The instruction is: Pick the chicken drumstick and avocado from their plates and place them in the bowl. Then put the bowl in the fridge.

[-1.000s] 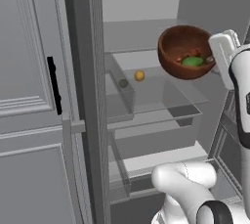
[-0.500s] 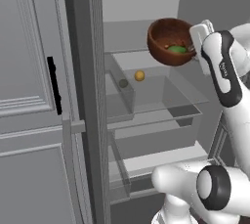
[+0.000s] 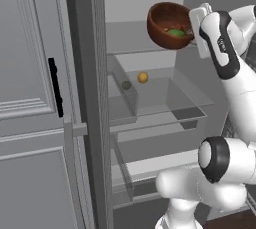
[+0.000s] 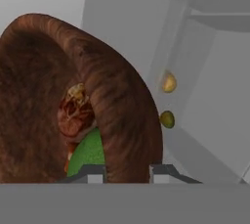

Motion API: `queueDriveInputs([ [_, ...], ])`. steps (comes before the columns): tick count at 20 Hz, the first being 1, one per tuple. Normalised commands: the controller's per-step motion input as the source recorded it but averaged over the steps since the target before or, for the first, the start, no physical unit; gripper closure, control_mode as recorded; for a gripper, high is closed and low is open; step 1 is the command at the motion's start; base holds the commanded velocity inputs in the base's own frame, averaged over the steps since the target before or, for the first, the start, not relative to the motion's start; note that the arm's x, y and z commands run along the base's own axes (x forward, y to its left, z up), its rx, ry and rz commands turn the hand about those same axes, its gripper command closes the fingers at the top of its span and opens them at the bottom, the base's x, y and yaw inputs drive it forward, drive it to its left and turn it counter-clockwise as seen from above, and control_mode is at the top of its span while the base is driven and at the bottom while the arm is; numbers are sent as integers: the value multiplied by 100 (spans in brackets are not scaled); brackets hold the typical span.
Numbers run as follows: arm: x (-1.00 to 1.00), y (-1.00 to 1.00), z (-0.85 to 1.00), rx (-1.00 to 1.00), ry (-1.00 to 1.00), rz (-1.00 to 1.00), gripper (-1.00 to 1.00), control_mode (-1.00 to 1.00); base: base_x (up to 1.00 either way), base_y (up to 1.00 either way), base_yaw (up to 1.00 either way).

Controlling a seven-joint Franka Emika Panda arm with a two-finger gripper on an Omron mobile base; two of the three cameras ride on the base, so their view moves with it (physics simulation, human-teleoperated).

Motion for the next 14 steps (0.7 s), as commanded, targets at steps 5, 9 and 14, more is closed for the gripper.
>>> queueDriveInputs([
  [5, 100, 4, 0, 0, 7, 0, 100, -100, 0, 0, 0],
  [9, 100, 19, 0, 0, 7, -3, 100, -100, 0, 0, 0],
  [14, 66, 14, -4, 0, 4, -6, -100, -100, 0, 0, 0],
])
